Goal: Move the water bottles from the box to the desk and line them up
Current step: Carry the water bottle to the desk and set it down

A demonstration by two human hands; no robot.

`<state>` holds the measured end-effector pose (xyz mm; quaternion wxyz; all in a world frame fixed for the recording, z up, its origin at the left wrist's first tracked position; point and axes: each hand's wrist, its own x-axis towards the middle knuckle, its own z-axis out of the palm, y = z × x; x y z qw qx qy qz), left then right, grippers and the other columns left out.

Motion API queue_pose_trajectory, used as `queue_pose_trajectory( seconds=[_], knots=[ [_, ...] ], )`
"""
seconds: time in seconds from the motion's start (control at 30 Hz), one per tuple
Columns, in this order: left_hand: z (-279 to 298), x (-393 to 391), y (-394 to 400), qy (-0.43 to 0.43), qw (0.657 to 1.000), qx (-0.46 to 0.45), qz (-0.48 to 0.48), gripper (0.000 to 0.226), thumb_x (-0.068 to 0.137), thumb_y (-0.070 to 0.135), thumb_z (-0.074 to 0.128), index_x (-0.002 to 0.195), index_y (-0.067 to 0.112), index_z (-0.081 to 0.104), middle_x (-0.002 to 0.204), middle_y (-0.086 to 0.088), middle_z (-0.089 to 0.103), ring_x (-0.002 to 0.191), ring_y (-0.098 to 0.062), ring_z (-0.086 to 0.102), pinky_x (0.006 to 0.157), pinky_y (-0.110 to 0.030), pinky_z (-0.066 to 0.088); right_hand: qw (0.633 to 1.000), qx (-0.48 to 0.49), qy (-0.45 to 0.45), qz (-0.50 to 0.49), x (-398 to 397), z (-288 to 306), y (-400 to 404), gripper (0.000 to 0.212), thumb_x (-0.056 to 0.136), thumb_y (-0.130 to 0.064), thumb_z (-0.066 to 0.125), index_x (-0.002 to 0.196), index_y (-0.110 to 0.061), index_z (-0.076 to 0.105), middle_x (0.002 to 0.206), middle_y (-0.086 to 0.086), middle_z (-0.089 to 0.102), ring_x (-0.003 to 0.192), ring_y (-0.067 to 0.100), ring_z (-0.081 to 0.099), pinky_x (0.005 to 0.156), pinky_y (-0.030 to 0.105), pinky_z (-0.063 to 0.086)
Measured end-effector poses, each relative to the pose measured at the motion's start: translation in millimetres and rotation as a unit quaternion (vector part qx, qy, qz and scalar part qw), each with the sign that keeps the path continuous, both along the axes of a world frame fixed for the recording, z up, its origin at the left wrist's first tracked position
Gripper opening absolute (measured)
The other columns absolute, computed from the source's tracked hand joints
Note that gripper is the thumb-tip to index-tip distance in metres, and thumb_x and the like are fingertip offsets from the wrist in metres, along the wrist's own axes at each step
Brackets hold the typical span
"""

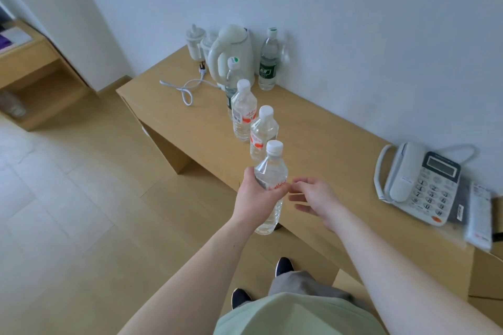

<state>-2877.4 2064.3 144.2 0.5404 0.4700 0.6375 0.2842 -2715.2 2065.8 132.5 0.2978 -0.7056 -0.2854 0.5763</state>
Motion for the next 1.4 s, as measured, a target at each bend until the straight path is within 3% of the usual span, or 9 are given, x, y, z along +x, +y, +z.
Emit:
queue_pose_trajectory(
  seconds=[0.2, 0.37, 0.53, 0.67, 0.9, 1.13, 1.4],
  knots=[
    [5, 26, 26, -0.011, 0.999, 0.030, 0.013, 0.057, 0.076, 0.041, 0.082, 0.121, 0.033, 0.049, 0.106, 0.018, 0.064, 0.102, -0.004, 0.063, 0.082, -0.028, 0.051, 1.000, 0.009, -0.004, -0.029, 25, 2, 15, 0.014, 0.095, -0.019, 0.059, 0.108, -0.018, 0.066, 0.104, 0.004, 0.073, 0.091, 0.017, 0.072, 0.083, 0.036, 0.059],
    [-4, 45, 42, 0.022, 0.999, 0.046, 0.015, 0.059, 0.066, 0.052, 0.078, 0.115, 0.047, 0.045, 0.105, 0.023, 0.066, 0.113, -0.018, 0.059, 0.094, -0.041, 0.052, 0.999, 0.004, -0.002, -0.044, 37, -4, 22, 0.014, 0.095, -0.017, 0.059, 0.107, -0.019, 0.065, 0.101, 0.004, 0.071, 0.087, 0.016, 0.070, 0.081, 0.035, 0.059],
    [-11, 60, 50, 0.035, 0.998, 0.052, 0.026, 0.058, 0.067, 0.050, 0.078, 0.114, 0.037, 0.048, 0.105, 0.019, 0.064, 0.111, -0.018, 0.059, 0.094, -0.044, 0.053, 0.999, 0.010, -0.003, -0.052, 44, -9, 30, 0.015, 0.094, -0.017, 0.059, 0.107, -0.020, 0.064, 0.107, 0.006, 0.072, 0.089, 0.017, 0.071, 0.084, 0.036, 0.059],
    [-13, 69, 58, 0.047, 0.996, 0.070, 0.036, 0.061, 0.073, 0.039, 0.084, 0.121, 0.032, 0.047, 0.106, 0.018, 0.061, 0.106, -0.010, 0.060, 0.087, -0.032, 0.051, 0.999, 0.015, -0.004, -0.050, 50, -11, 39, 0.018, 0.095, -0.017, 0.058, 0.112, -0.019, 0.063, 0.110, 0.005, 0.071, 0.092, 0.016, 0.072, 0.082, 0.033, 0.060],
    [-16, 83, 68, 0.066, 0.992, 0.089, 0.053, 0.065, 0.075, 0.037, 0.086, 0.119, 0.041, 0.037, 0.117, 0.019, 0.056, 0.113, -0.010, 0.054, 0.094, -0.030, 0.046, 0.999, 0.012, 0.004, -0.049, 59, -18, 50, 0.021, 0.095, -0.018, 0.059, 0.115, -0.018, 0.063, 0.111, 0.005, 0.071, 0.091, 0.015, 0.072, 0.080, 0.031, 0.059],
    [-28, 91, 72, 0.084, 0.991, 0.082, 0.061, 0.079, 0.076, 0.041, 0.085, 0.140, 0.032, 0.040, 0.126, 0.020, 0.050, 0.123, -0.012, 0.050, 0.102, -0.036, 0.045, 0.999, 0.007, 0.008, -0.045, 64, -22, 57, 0.024, 0.095, -0.017, 0.059, 0.118, -0.017, 0.063, 0.113, 0.005, 0.070, 0.091, 0.014, 0.072, 0.084, 0.034, 0.059],
    [-36, 84, 75, 0.065, 0.992, 0.083, 0.073, 0.079, 0.073, 0.042, 0.085, 0.136, 0.036, 0.039, 0.129, 0.018, 0.057, 0.118, -0.012, 0.056, 0.093, -0.031, 0.047, 1.000, -0.003, 0.005, -0.027, 62, -29, 58, 0.024, 0.095, -0.016, 0.058, 0.119, -0.015, 0.062, 0.112, 0.007, 0.069, 0.090, 0.015, 0.071, 0.084, 0.035, 0.058]
  ],
)
